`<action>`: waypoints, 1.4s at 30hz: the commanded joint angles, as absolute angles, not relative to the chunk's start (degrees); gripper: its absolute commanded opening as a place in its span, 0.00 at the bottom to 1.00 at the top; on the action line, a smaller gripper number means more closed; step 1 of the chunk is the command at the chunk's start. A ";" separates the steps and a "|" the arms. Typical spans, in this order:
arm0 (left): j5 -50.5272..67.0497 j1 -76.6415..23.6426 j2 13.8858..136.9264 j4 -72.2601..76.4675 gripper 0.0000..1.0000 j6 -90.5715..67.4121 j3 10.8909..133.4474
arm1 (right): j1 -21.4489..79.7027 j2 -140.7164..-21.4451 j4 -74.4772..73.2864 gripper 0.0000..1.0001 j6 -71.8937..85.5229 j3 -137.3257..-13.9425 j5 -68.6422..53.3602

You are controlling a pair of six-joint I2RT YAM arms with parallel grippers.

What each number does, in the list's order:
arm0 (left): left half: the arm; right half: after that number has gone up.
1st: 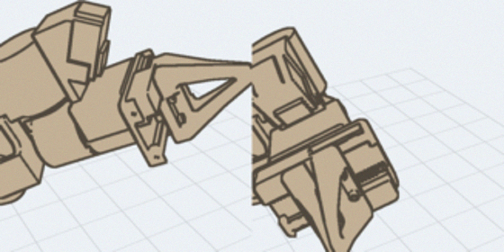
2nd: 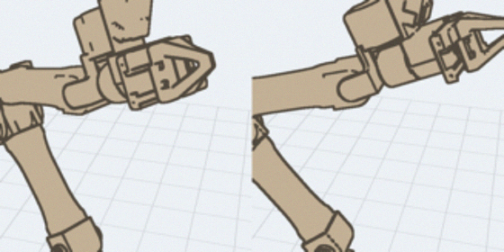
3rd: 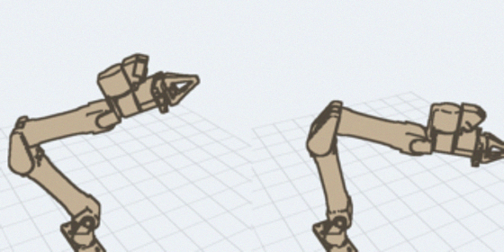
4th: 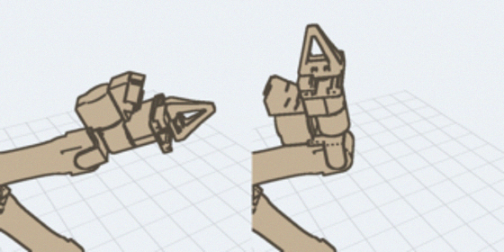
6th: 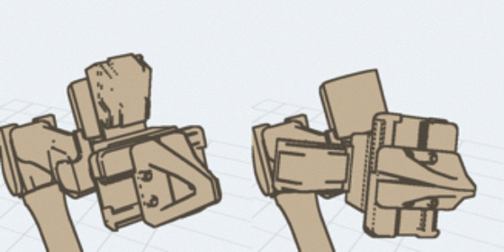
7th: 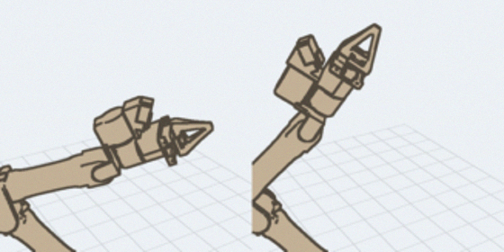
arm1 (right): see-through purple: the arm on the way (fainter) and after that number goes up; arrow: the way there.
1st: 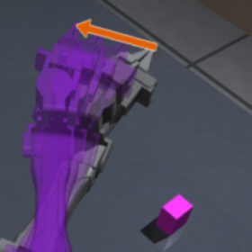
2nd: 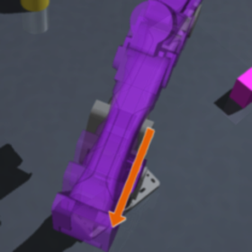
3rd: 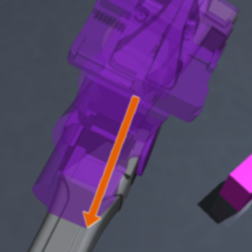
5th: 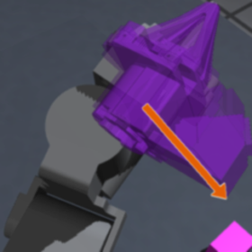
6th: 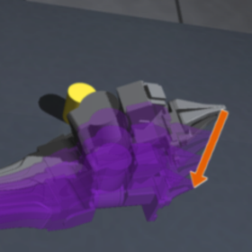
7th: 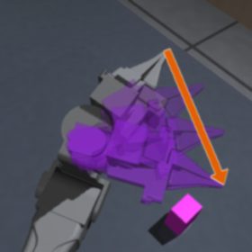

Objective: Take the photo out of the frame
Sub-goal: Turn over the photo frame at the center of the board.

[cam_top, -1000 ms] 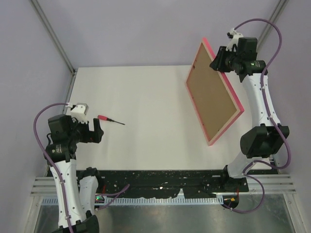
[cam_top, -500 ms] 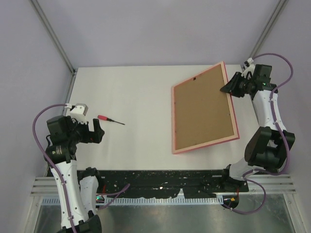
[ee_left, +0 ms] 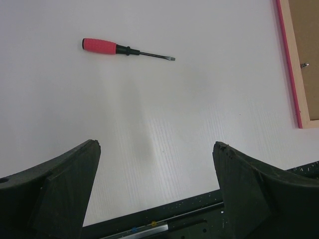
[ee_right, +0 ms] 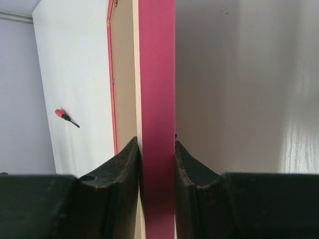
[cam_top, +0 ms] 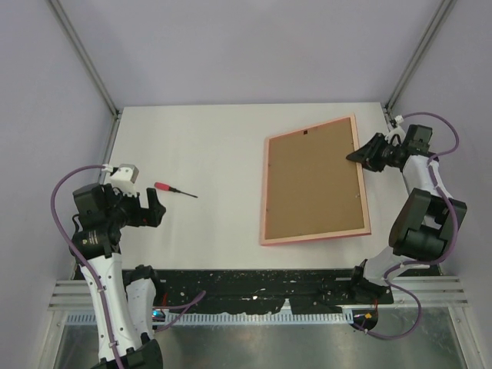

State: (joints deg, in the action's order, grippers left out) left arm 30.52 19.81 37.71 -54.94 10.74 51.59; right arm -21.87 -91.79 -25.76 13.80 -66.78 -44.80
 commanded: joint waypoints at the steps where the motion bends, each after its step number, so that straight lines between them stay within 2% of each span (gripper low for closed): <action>1: 32.61 20.48 37.18 -53.00 1.00 10.37 51.59 | -21.36 -91.58 -19.17 0.08 14.76 -64.95 -46.49; 22: 34.01 21.62 37.18 -53.17 1.00 10.28 51.42 | -20.48 -103.36 -4.75 0.08 20.83 -60.30 -48.34; 29: 34.28 21.80 37.62 -53.09 1.00 10.20 51.42 | -18.11 -106.87 -1.59 0.08 21.97 -58.54 -45.53; 42: 34.63 22.32 37.53 -53.00 1.00 10.20 51.24 | -11.61 -111.09 -2.99 0.08 20.48 -60.73 -41.66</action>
State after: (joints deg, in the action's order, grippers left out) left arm 33.12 21.56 37.76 -54.94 10.70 51.46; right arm -14.15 -109.51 -0.16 23.20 -59.70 -50.19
